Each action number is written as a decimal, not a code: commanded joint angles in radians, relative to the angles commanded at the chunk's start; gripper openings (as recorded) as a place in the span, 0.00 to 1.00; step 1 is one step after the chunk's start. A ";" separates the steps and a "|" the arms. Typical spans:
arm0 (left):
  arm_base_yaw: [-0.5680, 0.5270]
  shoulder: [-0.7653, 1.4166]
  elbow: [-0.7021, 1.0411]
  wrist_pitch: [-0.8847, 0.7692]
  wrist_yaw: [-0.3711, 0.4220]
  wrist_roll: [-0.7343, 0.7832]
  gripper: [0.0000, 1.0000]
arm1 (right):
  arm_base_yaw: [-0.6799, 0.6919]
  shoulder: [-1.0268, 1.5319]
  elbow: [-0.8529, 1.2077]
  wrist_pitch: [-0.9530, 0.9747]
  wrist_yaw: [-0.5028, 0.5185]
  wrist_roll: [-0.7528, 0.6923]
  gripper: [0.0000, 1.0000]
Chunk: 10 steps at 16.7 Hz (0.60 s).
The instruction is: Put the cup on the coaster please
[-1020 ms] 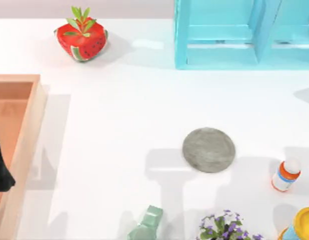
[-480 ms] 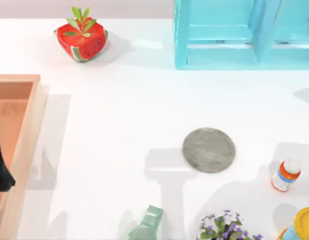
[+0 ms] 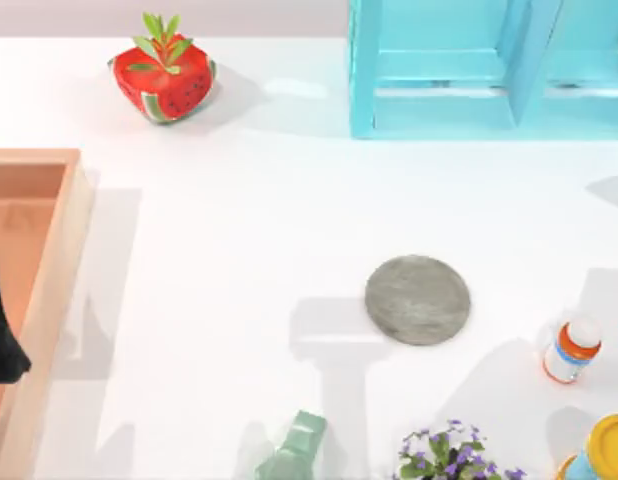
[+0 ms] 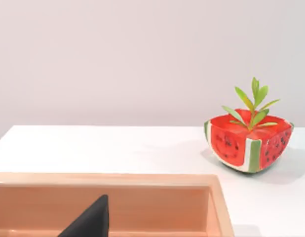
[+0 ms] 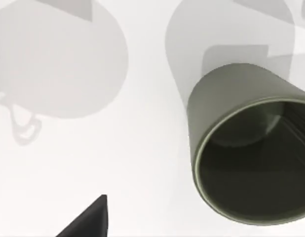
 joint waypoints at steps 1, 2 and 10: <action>0.000 0.000 0.000 0.000 0.000 0.000 1.00 | 0.002 0.018 -0.029 0.049 0.000 0.002 1.00; 0.000 0.000 0.000 0.000 0.000 0.000 1.00 | 0.002 0.034 -0.060 0.095 0.000 0.003 1.00; 0.000 0.000 0.000 0.000 0.000 0.000 1.00 | -0.023 0.039 -0.192 0.221 0.001 -0.020 1.00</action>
